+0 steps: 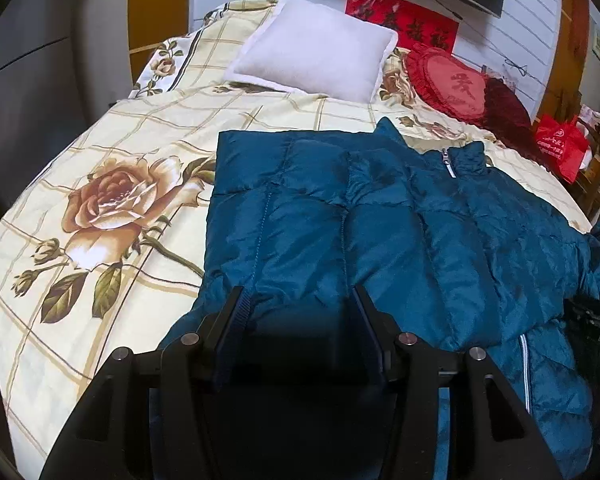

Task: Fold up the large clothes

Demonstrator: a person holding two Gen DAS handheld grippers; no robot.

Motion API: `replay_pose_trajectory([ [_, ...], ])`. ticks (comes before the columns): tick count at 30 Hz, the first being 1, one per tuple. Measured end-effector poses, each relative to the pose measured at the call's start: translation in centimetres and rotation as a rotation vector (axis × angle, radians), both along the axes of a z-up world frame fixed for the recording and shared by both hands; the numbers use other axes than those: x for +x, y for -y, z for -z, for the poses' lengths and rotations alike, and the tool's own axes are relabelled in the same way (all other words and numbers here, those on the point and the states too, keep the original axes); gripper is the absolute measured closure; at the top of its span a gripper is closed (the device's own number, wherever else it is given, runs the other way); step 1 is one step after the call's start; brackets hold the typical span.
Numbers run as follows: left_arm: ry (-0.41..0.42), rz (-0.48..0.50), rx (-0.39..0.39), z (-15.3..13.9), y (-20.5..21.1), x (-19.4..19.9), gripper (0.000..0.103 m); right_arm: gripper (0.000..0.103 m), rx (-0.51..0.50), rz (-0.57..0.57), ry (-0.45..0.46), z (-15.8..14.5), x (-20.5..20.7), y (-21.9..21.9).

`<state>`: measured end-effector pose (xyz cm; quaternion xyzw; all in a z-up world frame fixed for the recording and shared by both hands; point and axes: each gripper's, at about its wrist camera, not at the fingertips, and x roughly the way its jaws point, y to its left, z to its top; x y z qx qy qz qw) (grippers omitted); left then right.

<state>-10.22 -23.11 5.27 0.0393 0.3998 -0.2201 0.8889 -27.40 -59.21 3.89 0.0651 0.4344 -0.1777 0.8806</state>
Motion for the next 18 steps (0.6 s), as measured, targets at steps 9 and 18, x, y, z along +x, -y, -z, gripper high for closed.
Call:
replay_pose_trajectory([
  [9, 0.019, 0.025, -0.043, -1.6, 0.3, -2.4, 0.020, 0.020, -0.002, -0.021, 0.052, -3.0, -4.0, -1.6],
  [18, 0.024, 0.044, -0.086, -2.8, 0.8, -4.7, 0.020, 0.020, 0.001, -0.036, 0.053, -3.1, -5.9, -4.3],
])
